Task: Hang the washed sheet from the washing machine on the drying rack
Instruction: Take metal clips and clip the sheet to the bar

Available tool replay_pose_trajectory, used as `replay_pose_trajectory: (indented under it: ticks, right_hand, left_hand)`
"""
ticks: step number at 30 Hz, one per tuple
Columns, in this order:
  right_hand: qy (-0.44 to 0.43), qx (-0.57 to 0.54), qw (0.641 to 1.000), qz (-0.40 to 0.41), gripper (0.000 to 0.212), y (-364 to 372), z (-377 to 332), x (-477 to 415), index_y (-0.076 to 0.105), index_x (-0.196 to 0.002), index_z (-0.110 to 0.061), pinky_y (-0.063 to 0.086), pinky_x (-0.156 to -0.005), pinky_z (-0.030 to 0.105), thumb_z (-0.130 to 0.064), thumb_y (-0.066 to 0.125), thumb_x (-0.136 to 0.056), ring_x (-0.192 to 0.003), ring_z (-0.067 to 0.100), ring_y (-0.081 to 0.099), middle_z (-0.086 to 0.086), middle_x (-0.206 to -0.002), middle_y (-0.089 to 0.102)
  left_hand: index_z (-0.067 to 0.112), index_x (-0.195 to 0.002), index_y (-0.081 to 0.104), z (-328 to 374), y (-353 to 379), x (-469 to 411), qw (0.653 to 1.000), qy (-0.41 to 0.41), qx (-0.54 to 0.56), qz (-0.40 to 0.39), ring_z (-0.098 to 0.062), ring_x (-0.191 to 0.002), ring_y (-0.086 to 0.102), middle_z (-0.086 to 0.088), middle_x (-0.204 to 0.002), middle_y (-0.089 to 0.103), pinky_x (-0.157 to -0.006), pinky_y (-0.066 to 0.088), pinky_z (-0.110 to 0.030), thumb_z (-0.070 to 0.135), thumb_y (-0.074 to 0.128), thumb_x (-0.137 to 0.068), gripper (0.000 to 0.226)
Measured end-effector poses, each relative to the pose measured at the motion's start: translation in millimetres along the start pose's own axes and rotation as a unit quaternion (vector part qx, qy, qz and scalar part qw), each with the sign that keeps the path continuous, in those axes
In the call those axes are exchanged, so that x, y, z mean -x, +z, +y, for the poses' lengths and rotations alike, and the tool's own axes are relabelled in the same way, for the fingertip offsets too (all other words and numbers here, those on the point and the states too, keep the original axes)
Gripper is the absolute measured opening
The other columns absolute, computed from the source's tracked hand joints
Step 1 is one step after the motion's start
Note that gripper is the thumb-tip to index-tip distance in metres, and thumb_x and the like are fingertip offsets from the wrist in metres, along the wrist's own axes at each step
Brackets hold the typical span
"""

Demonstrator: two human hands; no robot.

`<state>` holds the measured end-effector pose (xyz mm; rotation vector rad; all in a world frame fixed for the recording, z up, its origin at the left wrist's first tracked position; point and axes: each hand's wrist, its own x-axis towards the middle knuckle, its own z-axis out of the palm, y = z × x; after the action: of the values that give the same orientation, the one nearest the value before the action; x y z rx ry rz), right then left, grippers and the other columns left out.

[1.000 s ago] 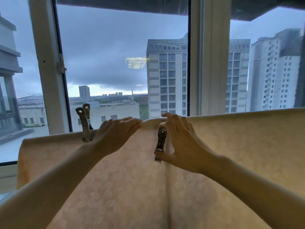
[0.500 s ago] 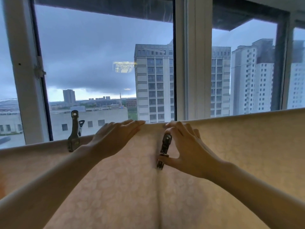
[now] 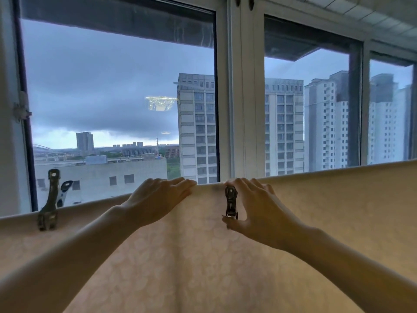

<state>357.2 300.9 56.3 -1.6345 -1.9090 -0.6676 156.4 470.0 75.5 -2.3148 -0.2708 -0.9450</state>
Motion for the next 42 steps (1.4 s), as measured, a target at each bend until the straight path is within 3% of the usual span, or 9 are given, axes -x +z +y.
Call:
replay_pose_trajectory:
  ticks: [3, 8, 12, 19, 24, 31, 34, 36, 42]
  right_hand:
    - [0.007, 0.005, 1.000, -0.001, 0.071, -8.4, 18.2, 7.5, 0.033, -0.138, -0.026, 0.027, -0.107, 0.028, -0.060, 0.059, -0.082, -0.120, 0.005, 0.040, -0.012, -0.134, 0.047]
    - [0.012, 0.003, 1.000, 0.006, 0.069, -18.7, 47.6, 22.4, 0.035, -0.136, -0.026, 0.028, -0.105, 0.029, -0.059, 0.061, -0.081, -0.121, 0.006, 0.041, -0.011, -0.133, 0.048]
    - [0.007, 0.011, 1.000, 0.008, 0.070, -23.6, 73.7, 37.8, 0.035, -0.136, -0.028, 0.030, -0.101, 0.028, -0.061, 0.060, -0.080, -0.116, 0.003, 0.043, -0.014, -0.132, 0.049]
    - [0.007, 0.002, 1.000, 0.014, 0.069, -32.0, 118.4, 58.0, 0.033, -0.138, -0.026, 0.037, -0.102, 0.030, -0.054, 0.062, -0.082, -0.117, 0.006, 0.046, -0.010, -0.134, 0.049]
    - [0.013, -0.037, 0.999, -0.001, 0.069, -29.7, 142.6, 67.5, 0.033, -0.137, -0.023, 0.047, -0.087, 0.020, -0.038, 0.070, -0.081, -0.106, 0.008, 0.052, -0.005, -0.129, 0.050]
    - [0.029, -0.041, 0.999, 0.000, 0.069, -16.7, 169.6, 70.1, 0.037, -0.136, -0.021, 0.045, -0.088, 0.019, -0.046, 0.071, -0.081, -0.107, 0.008, 0.056, -0.005, -0.129, 0.054]
    - [0.056, -0.041, 0.998, 0.007, 0.064, -16.9, 180.6, 68.2, 0.036, -0.128, -0.023, 0.044, -0.075, 0.014, -0.042, 0.073, -0.079, -0.098, 0.009, 0.057, -0.007, -0.117, 0.055]
    - [0.076, -0.040, 0.996, -0.003, 0.060, -19.4, 188.6, 66.1, 0.034, -0.120, -0.024, 0.045, -0.066, 0.014, -0.034, 0.074, -0.077, -0.092, 0.009, 0.056, -0.009, -0.110, 0.051]
    - [0.095, -0.039, 0.995, 0.021, 0.057, -26.2, 214.3, 54.6, 0.038, -0.114, -0.026, 0.050, -0.071, 0.020, -0.035, 0.077, -0.072, -0.089, 0.005, 0.056, -0.013, -0.100, 0.054]
  left_hand:
    - [0.021, -0.130, 0.052, 9.7, 5.9, -11.2, 0.998, 0.009, -0.052, -0.016, 0.000, -0.039, 0.048, 0.011, -0.074, 0.062, -0.039, 0.031, -0.008, 0.036, 0.043, -0.098, 0.036]
    - [0.020, -0.126, 0.054, 28.6, 25.8, -36.0, 0.995, 0.054, -0.069, -0.039, -0.002, -0.049, 0.056, 0.005, -0.096, 0.061, -0.041, 0.040, -0.011, 0.014, 0.072, -0.081, 0.049]
    - [0.018, -0.122, 0.057, 44.4, 40.8, -54.7, 0.996, 0.067, -0.048, -0.020, -0.004, -0.072, 0.065, 0.003, -0.114, 0.059, -0.048, 0.052, -0.016, 0.012, 0.068, -0.083, 0.041]
    - [0.011, -0.131, 0.056, 72.3, 56.3, -81.0, 0.998, 0.051, -0.040, -0.019, -0.015, -0.094, 0.068, -0.004, -0.121, 0.064, -0.065, 0.054, -0.021, -0.004, 0.079, -0.066, 0.070]
    - [0.011, -0.133, 0.054, 86.5, 70.3, -96.3, 0.998, 0.035, -0.051, -0.018, -0.019, -0.092, 0.069, -0.006, -0.120, 0.066, -0.069, 0.058, -0.031, -0.002, 0.081, -0.068, 0.072]
    - [0.005, -0.131, 0.054, 97.9, 92.8, -125.6, 0.996, 0.055, -0.060, -0.023, -0.020, -0.076, 0.070, -0.010, -0.104, 0.069, -0.058, 0.059, -0.031, 0.002, 0.072, -0.073, 0.061]
    - [0.001, -0.127, 0.057, 105.7, 103.8, -139.9, 0.996, 0.069, -0.062, -0.013, -0.022, -0.072, 0.070, -0.013, -0.100, 0.070, -0.054, 0.059, -0.033, 0.006, 0.062, -0.077, 0.050]
    - [0.001, -0.124, 0.059, 111.9, 111.1, -151.2, 0.996, 0.072, -0.054, -0.008, -0.021, -0.071, 0.070, -0.013, -0.098, 0.070, -0.055, 0.059, -0.033, 0.004, 0.072, -0.072, 0.054]
    - [0.006, -0.124, 0.060, 132.3, 133.0, -179.3, 0.998, 0.061, -0.010, -0.010, -0.015, -0.079, 0.070, -0.007, -0.103, 0.071, -0.066, 0.057, -0.026, 0.003, 0.081, -0.068, 0.060]
